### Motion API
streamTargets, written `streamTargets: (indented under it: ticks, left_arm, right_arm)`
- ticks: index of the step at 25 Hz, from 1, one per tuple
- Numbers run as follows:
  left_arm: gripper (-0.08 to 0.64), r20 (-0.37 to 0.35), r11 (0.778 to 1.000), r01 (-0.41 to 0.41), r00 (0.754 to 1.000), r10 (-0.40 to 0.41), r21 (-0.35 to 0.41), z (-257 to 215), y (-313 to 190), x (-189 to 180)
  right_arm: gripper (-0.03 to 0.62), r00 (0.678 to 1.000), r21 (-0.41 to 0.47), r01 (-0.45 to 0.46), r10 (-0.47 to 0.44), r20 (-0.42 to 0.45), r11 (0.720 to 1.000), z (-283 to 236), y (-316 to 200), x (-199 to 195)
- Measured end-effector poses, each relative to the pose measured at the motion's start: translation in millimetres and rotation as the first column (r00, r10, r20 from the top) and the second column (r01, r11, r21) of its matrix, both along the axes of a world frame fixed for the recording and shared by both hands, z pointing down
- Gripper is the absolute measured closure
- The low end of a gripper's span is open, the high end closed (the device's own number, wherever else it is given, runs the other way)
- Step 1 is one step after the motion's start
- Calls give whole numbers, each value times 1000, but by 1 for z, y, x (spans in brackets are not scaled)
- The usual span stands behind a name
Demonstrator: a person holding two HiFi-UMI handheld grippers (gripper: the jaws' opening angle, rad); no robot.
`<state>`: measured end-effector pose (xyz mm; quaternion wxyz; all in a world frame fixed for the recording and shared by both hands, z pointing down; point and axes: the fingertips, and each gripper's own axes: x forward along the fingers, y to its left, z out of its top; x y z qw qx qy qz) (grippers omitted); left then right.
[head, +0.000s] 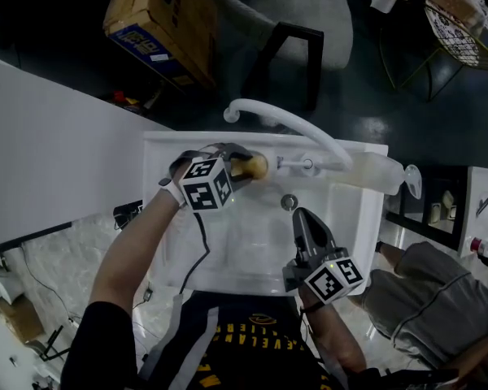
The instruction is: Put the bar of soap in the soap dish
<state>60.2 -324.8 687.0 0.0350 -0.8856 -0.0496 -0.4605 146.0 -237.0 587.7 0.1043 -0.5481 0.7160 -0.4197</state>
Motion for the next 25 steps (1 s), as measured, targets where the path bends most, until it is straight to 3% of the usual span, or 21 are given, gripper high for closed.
streamTargets:
  ticks: [7,17,25]
  left_arm:
    - [378,22,1000,-16,1000,16,-9,1,-2,0]
    - [310,-9,996,87,996,-87,8,-1,-9,2]
    - [307,-48,991,133,990,-134,-24,-16,-6,-4]
  right_arm:
    - [590,1000,2,3,-3,4,1000,-1,1,0]
    - [591,1000,-1,21,-21,16,1000,0,-3,-4]
    - [590,999,2,38,-38,17,999,-2,-4,-8]
